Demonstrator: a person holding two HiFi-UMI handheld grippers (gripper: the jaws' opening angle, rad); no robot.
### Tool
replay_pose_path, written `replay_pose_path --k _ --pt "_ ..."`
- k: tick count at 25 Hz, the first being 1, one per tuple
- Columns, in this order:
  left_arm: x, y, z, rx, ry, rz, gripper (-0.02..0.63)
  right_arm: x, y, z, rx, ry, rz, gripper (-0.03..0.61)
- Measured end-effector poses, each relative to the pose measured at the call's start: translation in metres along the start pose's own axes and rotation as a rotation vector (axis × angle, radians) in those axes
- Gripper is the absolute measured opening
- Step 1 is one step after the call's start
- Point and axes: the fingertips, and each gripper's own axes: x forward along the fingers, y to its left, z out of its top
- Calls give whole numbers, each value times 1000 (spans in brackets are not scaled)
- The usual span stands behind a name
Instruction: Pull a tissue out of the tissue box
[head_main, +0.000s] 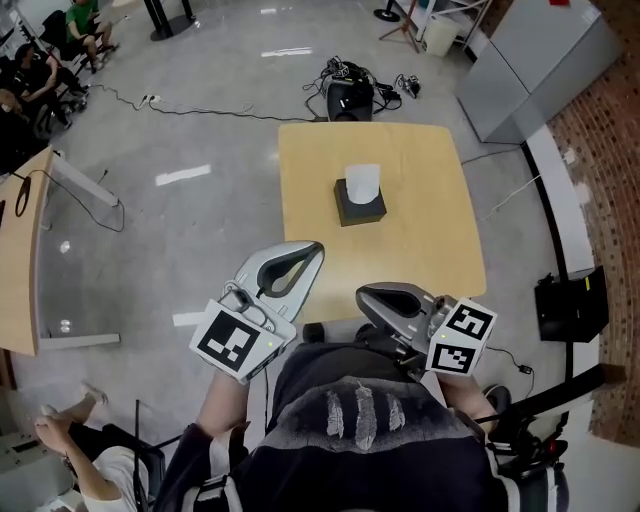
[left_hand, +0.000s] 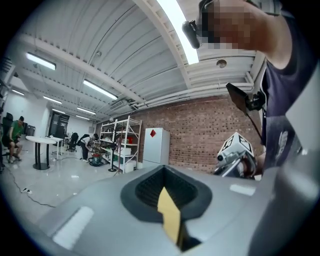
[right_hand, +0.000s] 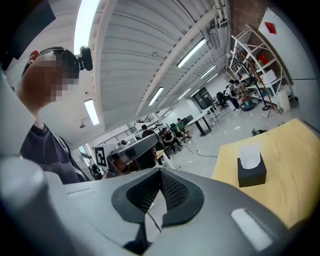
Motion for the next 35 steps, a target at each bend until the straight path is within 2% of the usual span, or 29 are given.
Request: replay_pose_path --k 5,12,17,21,25,27,30,32,35 --pt "64 20 -3 -10 34 8 2 -11 -66 23 59 5 -22 -3" --pt "72 36 -8 -19 78 75 2 -8 -88 19 62 28 -28 -3" --pt "77 38 -17 46 144 95 2 -6 -102 7 50 44 -51 -3" --pt "103 43 -31 59 210 106 2 1 -134 -1 101 58 -23 -3" --pt "139 50 -52 68 282 123 2 9 -172 -15 123 127 -1 -3" --pt "152 57 -66 79 312 139 2 9 -185 -19 123 140 5 -3" --pt "159 72 -83 90 351 174 2 11 -195 -26 181 137 13 -3" --pt "164 80 -94 73 370 188 2 10 -200 -32 222 144 11 -3" --pt "170 88 -114 35 419 185 2 8 -204 -39 230 161 3 -3"
